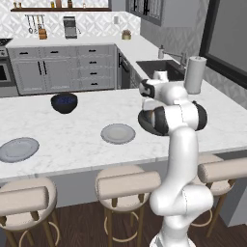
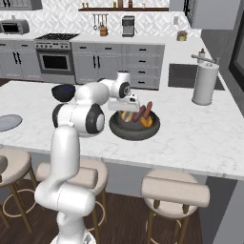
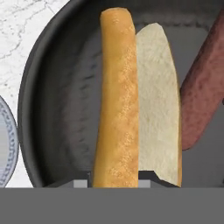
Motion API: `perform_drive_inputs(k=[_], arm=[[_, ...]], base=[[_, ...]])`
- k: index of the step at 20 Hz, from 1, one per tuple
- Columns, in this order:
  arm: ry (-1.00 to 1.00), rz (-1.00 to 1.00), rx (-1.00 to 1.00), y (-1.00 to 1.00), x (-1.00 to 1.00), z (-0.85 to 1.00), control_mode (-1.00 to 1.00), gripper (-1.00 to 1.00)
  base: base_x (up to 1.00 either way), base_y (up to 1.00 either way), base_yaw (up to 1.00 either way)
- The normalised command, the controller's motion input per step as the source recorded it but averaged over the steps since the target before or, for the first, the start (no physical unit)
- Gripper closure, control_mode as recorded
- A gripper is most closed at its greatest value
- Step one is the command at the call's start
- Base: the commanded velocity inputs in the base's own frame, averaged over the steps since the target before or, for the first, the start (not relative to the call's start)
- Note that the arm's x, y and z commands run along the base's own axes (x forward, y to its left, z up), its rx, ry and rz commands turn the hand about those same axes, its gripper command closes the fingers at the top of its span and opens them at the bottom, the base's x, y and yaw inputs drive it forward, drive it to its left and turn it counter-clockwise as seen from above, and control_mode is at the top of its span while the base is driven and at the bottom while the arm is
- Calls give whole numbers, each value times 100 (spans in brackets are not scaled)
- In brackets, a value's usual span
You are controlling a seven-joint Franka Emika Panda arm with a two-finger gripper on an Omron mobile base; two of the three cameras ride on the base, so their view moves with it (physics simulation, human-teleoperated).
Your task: Place one bun and one sausage from the bowl on each plate.
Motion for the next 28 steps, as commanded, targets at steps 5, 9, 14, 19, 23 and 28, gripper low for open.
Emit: perform_drive_inputs(k=[5,9,14,19,23,28], arm=[[0,0,0,19,-8,33,-100,100],[0,0,0,79,-16,34,-100,100],[0,0,-3,99,-57,49,-100,100],[0,-2,0,98,-90,23,-100,100],[-20,0,0,92,-100,0,-100,100],[-5,0,0,40,-18,-17,-100,100]], base=[[0,0,0],[0,0,0],[0,0,0],[0,0,0],[0,0,0],[0,0,0]])
